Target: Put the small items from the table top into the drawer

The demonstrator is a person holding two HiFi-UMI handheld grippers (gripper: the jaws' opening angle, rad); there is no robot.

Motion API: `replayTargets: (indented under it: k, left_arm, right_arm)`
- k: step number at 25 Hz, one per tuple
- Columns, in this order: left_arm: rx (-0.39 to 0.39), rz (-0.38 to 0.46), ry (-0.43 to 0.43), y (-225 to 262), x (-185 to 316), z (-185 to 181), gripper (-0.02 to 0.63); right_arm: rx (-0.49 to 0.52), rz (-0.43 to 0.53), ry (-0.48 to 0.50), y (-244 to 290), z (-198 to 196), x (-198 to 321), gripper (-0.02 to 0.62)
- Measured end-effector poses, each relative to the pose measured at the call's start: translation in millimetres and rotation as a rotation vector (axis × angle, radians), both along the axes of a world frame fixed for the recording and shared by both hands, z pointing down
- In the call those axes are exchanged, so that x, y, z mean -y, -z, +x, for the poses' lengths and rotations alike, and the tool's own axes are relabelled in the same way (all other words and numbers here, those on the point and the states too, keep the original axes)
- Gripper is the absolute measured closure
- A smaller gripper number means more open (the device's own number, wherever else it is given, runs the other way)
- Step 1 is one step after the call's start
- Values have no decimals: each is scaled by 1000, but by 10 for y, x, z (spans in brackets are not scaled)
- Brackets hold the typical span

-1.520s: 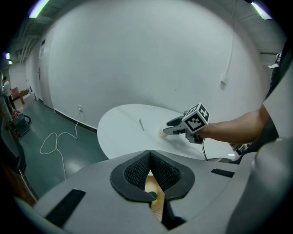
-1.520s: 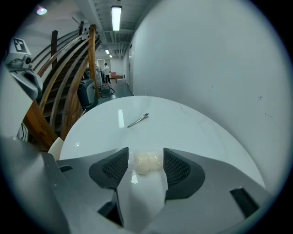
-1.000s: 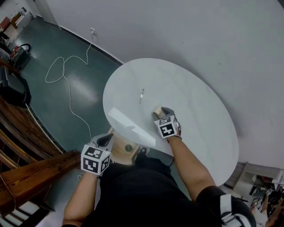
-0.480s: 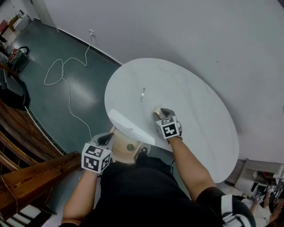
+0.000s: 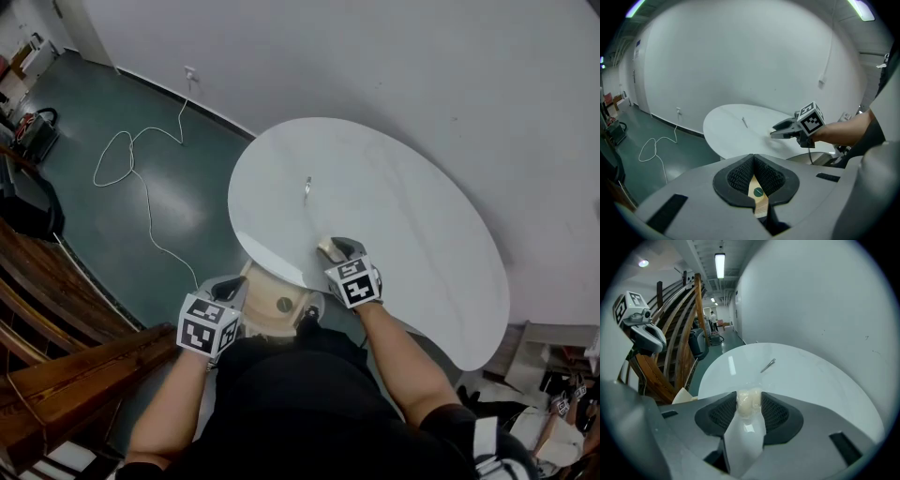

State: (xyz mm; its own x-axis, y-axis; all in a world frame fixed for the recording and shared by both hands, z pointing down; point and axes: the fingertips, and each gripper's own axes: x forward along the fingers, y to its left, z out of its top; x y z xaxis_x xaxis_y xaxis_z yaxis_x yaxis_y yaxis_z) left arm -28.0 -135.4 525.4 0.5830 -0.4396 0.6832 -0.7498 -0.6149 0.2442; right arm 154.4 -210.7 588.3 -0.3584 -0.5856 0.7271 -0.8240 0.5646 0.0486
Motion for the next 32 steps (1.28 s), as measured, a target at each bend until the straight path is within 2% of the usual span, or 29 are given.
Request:
replayTargets:
  k: [13,21,32]
  left_arm:
    - [-1,-3,-70,-134,-223,-196,592]
    - [3,-20,-64,-223,-372,-401,592]
    - [12,-55,12,-365,-462,-709,592]
  right_arm:
    - [21,-29,60,-109,-603,-668,428]
    - [7,-73,249,-316,-1226,-1166,426]
    - [-127,-218,431,-999,-1543,-1380,411]
